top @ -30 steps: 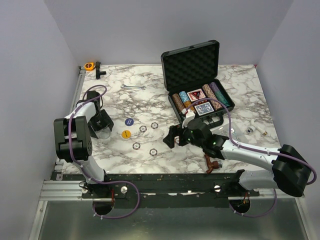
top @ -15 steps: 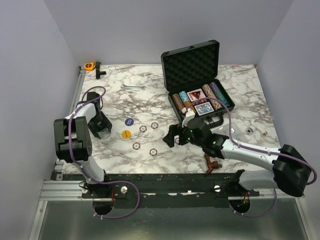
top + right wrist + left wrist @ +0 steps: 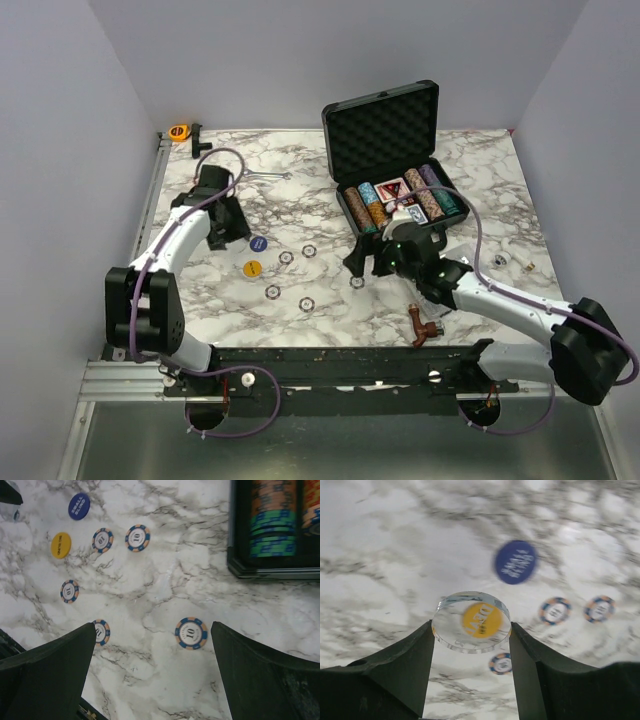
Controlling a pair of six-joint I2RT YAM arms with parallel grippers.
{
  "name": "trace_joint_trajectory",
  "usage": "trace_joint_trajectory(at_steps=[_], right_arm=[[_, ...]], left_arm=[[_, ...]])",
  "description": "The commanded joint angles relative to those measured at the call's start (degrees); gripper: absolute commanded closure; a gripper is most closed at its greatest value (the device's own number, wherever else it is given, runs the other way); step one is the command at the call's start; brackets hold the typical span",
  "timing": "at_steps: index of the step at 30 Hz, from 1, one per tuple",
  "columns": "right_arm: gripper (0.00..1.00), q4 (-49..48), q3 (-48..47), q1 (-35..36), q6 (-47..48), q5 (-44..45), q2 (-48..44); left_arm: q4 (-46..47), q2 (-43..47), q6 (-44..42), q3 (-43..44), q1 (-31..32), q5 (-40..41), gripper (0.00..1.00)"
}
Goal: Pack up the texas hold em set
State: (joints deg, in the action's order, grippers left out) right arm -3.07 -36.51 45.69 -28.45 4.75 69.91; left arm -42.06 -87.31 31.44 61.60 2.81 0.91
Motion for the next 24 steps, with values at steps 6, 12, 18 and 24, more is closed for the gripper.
trace_joint_trajectory(at_steps=[6, 12, 18, 24], right_arm=[[0.02, 7.36, -4.57, -20.64, -3.09, -17.39, -1.48], [0.09, 7.15, -9.25, -28.3, -5.43, -31.58, 1.87], [0.15, 7.35, -16.53, -28.89, -9.81, -43.67, 7.69], [0.2, 7.06, -22.41, -28.87, -9.42, -53.76, 12.64]], left_arm=[[7.53, 2.9, -10.4, 16.34, 21.07, -4.79, 0.78], [11.94, 3.82, -19.75, 15.86, 31.23, -10.97, 0.81], [13.9, 9.16, -25.98, 10.35, 39.41, -9.77, 0.87], [13.5, 11.07, -30.12, 9.08, 45.15, -7.47, 0.88]])
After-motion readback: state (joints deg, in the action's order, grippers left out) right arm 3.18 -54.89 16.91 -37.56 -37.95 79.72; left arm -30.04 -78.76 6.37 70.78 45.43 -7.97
